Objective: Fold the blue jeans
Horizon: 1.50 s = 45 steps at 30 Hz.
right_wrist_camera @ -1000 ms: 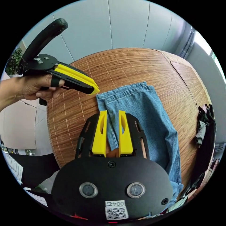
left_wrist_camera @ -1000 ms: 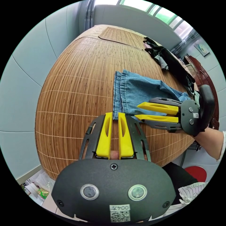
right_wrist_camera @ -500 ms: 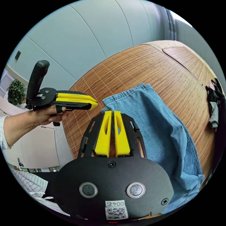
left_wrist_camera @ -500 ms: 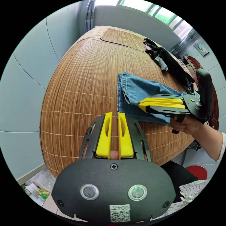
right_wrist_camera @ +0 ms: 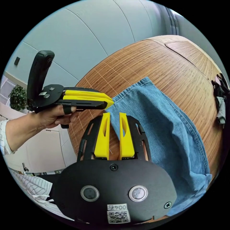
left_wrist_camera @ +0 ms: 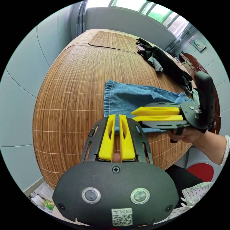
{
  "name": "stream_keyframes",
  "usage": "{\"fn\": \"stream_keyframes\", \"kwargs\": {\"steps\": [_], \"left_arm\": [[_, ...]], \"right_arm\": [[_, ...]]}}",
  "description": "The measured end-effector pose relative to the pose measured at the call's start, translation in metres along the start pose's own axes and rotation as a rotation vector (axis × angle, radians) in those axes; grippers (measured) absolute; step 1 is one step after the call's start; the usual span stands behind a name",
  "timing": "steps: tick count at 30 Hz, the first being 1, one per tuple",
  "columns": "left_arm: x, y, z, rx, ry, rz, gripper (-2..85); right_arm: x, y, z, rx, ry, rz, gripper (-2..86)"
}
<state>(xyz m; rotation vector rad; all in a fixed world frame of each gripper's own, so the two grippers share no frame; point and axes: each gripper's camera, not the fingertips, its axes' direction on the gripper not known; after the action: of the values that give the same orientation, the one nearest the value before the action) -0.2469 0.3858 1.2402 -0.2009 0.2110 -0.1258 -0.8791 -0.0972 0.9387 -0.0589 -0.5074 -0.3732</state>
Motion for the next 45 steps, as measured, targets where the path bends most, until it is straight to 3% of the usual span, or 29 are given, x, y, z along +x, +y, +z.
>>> {"fn": "stream_keyframes", "kwargs": {"steps": [4, 12, 22, 29, 35, 40, 45], "left_arm": [[0.005, -0.017, 0.038, -0.150, 0.020, 0.088, 1.4], [-0.009, -0.039, 0.038, -0.153, 0.072, 0.085, 1.2], [0.009, -0.070, 0.021, -0.171, 0.009, 0.179, 1.2], [0.014, -0.085, 0.004, -0.170, 0.016, 0.173, 1.1], [0.025, -0.097, -0.013, -0.173, -0.003, 0.178, 1.1], [0.027, -0.109, -0.029, -0.183, 0.022, 0.153, 1.1], [0.039, -0.127, -0.057, -0.215, -0.020, 0.141, 1.2]], "right_arm": [[0.041, -0.044, -0.005, 0.035, 0.137, 0.052, 8.0], [0.052, -0.115, 0.057, -0.161, 0.196, -0.103, 10.6], [0.039, -0.138, 0.050, -0.189, 0.223, -0.315, 0.9], [0.037, -0.154, 0.088, -0.262, 0.319, -0.400, 2.7], [0.082, -0.179, 0.077, -0.286, 0.178, -0.240, 7.8], [0.159, -0.130, -0.029, -0.080, 0.078, -0.047, 8.4], [0.240, -0.018, -0.095, -0.142, 0.303, 0.059, 7.9]]}}
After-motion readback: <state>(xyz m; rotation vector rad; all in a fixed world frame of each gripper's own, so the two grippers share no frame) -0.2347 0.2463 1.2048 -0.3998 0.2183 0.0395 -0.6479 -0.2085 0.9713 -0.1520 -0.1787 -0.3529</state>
